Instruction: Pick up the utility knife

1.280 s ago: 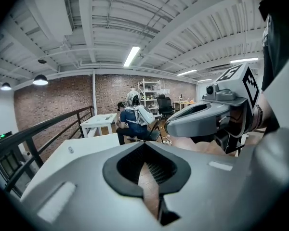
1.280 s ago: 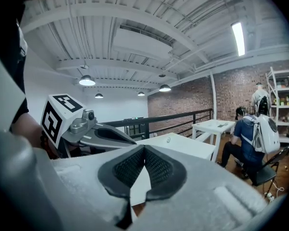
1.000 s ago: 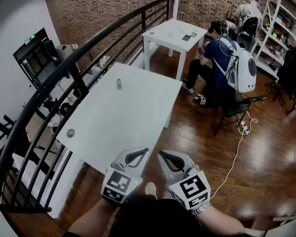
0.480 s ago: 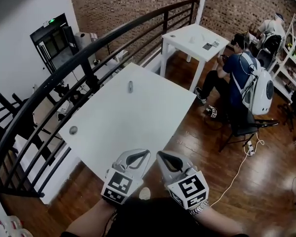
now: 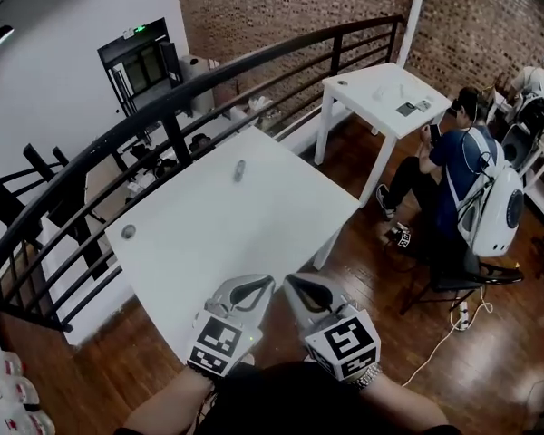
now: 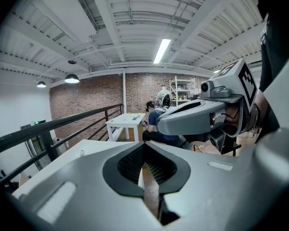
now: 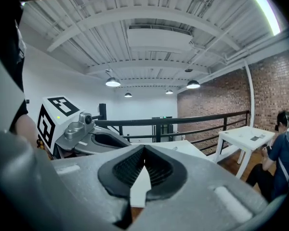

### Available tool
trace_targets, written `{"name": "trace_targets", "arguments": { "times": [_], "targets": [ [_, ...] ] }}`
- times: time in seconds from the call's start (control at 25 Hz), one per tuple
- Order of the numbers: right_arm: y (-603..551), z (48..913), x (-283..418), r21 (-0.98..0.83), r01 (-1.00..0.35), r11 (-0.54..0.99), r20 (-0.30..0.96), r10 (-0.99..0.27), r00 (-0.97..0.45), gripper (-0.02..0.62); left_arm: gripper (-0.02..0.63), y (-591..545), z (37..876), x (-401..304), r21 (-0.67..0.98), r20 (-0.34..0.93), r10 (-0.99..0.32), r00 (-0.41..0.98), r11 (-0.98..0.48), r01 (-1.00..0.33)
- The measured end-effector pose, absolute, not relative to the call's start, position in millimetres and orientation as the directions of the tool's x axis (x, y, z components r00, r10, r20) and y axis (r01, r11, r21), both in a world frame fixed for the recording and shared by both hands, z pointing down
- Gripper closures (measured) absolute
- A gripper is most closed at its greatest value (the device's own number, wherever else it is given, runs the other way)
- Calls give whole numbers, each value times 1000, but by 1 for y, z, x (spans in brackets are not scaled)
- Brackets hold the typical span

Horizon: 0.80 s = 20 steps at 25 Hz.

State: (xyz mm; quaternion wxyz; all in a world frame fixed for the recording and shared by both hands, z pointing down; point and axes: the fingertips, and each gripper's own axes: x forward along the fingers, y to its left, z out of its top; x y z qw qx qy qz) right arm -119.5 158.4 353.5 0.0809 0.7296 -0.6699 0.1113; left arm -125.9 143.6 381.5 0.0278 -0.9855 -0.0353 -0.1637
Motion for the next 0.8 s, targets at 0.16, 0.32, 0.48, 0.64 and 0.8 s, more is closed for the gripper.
{"name": "trace_targets", "arguments": {
  "times": [0.16, 0.32, 0.48, 0.64, 0.8],
  "targets": [
    [185, 358, -89, -48, -998, -43, 272, -962, 28, 603, 589, 169, 381, -99, -52, 328, 2, 945, -998, 21],
    [203, 359, -59, -67, -998, -15, 266, -964, -4, 603, 589, 186, 382, -76, -56, 343, -35, 939, -998, -17],
    [211, 361, -39, -87, -996, 1, 254, -967, -23, 603, 589, 192, 384, -59, -67, 357, -60, 932, -997, -38],
    [210, 365, -18, -92, -996, 10, 254, -967, -33, 603, 591, 188, 386, -41, -70, 359, -77, 930, -996, -55],
    [202, 369, 8, -84, -996, 15, 265, -963, -36, 603, 591, 177, 392, -15, -55, 357, -83, 930, -996, -67]
  ]
}}
